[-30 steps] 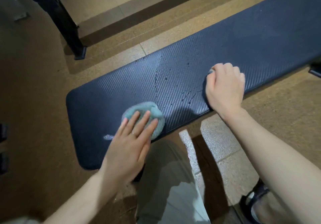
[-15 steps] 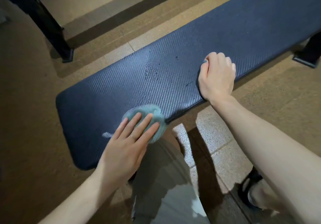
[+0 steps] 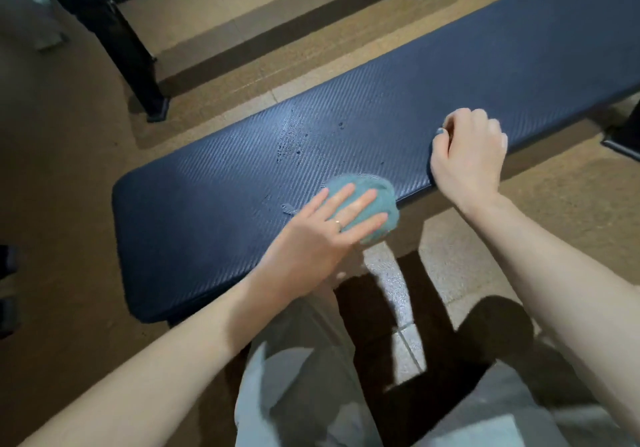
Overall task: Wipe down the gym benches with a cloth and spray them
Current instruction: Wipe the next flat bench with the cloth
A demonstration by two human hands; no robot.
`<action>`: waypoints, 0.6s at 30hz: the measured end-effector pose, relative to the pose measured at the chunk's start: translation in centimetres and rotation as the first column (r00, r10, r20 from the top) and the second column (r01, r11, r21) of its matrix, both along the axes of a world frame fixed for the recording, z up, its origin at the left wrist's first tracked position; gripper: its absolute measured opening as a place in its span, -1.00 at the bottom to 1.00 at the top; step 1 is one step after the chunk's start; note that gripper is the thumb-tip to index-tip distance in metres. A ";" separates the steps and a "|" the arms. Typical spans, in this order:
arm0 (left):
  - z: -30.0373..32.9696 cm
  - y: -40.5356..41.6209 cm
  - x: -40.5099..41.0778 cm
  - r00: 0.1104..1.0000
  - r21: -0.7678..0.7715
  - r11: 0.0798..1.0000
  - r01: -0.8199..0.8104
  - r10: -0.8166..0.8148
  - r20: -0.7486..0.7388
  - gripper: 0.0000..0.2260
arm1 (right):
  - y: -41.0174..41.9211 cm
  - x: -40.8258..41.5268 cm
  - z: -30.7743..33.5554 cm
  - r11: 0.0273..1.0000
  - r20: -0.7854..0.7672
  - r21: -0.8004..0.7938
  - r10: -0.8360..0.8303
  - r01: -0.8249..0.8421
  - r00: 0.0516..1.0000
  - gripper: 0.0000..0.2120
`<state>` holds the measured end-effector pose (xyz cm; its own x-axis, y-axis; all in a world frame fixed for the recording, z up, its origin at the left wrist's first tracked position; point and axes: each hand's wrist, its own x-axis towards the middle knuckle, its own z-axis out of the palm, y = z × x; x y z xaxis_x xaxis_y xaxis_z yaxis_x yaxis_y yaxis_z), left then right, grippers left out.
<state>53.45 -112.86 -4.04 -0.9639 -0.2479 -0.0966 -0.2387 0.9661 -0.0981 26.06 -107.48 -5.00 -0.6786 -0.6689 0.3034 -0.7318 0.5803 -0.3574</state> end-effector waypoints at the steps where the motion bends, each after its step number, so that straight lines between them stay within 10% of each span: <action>1: 0.1 -0.3 2.6 0.999 0.015 0.999 -0.037 0.037 0.033 -0.43 | -0.2 0.3 0.0 1.000 0.001 -0.002 -0.008 0.008 1.000 -0.80; 18: 1.7 -2.0 -1.6 0.783 0.270 0.761 -0.590 0.621 -0.039 -0.51 | -1.2 0.0 0.3 0.994 -0.066 0.001 0.108 -0.108 0.992 -0.76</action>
